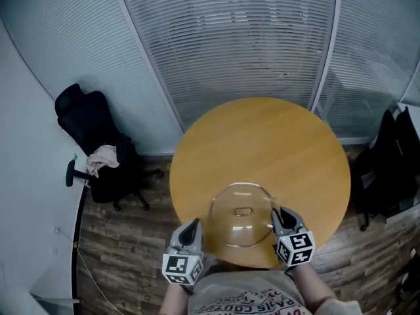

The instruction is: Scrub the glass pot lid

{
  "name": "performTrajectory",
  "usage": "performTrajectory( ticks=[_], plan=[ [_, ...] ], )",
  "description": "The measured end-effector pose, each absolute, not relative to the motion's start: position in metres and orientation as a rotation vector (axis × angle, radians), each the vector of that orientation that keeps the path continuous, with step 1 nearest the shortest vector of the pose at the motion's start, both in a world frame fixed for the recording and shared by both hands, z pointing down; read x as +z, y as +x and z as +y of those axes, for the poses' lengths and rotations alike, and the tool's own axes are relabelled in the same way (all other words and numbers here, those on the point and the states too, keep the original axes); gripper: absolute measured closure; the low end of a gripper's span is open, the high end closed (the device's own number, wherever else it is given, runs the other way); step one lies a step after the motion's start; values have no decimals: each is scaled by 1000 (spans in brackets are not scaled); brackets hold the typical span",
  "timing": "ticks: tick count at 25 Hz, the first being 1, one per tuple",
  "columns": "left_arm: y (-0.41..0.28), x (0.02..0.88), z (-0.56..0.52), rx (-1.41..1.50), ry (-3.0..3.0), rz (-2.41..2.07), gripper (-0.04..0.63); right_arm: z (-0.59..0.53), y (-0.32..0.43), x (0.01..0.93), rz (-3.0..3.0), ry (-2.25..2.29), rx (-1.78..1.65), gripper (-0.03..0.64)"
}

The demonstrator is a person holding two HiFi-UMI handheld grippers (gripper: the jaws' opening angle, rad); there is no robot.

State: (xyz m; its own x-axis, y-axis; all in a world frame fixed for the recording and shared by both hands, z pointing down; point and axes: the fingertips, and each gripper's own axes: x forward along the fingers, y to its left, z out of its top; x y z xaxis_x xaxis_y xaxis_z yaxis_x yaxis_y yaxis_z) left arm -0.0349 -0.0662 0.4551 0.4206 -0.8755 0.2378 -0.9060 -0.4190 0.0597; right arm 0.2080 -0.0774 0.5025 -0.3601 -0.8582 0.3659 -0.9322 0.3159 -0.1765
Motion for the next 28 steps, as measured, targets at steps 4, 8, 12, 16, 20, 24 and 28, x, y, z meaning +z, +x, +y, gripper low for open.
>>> performTrajectory(
  ticks=[4, 8, 12, 16, 20, 24, 28],
  plan=[
    [-39, 460, -85, 218, 2466, -1586, 588, -94, 202, 523, -2346, 1572, 577, 563],
    [-44, 469, -105, 229, 2507, -1558, 588, -111, 178, 546, -2302, 1426, 607, 563],
    [-38, 481, -124, 242, 2549, -1506, 588, -136, 169, 567, -2258, 1348, 620, 563],
    [-46, 494, -138, 245, 2539, -1482, 588, -160, 149, 594, -2197, 1259, 600, 563],
    [-63, 509, -147, 258, 2514, -1472, 588, -179, 125, 622, -2131, 1135, 572, 563],
    [-75, 518, -155, 259, 2490, -1458, 586, -190, 110, 652, -2049, 1015, 589, 563],
    [-83, 524, -160, 271, 2495, -1447, 588, -190, 106, 674, -1970, 927, 638, 563]
  ],
)
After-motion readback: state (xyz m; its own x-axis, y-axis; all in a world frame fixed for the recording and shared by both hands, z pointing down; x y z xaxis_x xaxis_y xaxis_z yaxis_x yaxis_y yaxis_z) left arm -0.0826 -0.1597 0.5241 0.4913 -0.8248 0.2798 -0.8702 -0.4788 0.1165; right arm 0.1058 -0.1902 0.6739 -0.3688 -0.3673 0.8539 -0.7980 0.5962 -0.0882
